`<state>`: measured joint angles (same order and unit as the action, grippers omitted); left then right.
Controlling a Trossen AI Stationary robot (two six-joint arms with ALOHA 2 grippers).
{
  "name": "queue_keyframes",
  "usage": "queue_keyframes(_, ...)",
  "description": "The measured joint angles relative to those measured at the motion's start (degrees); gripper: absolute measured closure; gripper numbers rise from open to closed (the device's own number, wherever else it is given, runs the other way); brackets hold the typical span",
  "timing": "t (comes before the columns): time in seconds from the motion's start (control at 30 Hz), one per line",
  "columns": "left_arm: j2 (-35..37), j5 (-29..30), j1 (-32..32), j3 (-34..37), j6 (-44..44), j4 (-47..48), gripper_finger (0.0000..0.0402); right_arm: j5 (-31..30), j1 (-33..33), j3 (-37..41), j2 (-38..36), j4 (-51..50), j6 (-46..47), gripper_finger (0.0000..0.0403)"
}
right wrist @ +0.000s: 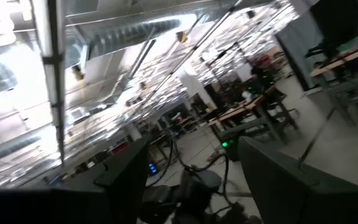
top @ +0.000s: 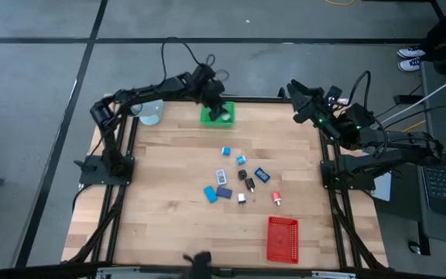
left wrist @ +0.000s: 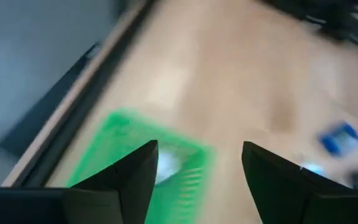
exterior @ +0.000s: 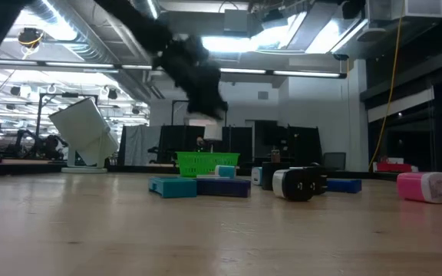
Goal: Pick & Place Office items
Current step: Put the left blue charger adapter into the green bin
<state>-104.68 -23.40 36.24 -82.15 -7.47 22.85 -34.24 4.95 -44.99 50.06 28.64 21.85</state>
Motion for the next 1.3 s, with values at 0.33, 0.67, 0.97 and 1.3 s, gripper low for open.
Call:
queue_keyframes(0.33,4.7,14.6,-16.8,0.0,-16.5,10.1,0.0160,4.7,0.0,0.0,0.0,-0.5,0.1,0.0152)
queue_keyframes(0.67,-4.9,18.0,-22.1,0.0,-4.5,9.7,0.0159,10.7,-0.2,0.0,0.0,-2.1,3.3,0.0152)
queue_keyframes(0.97,-9.8,21.7,-22.4,0.0,-4.3,9.8,0.0159,13.1,-0.2,0.0,0.0,-2.3,3.9,0.0152)
queue_keyframes(1.3,-12.7,22.4,-21.9,0.1,-6.0,7.7,0.0160,14.4,-0.2,0.0,0.0,-2.6,4.7,0.0152)
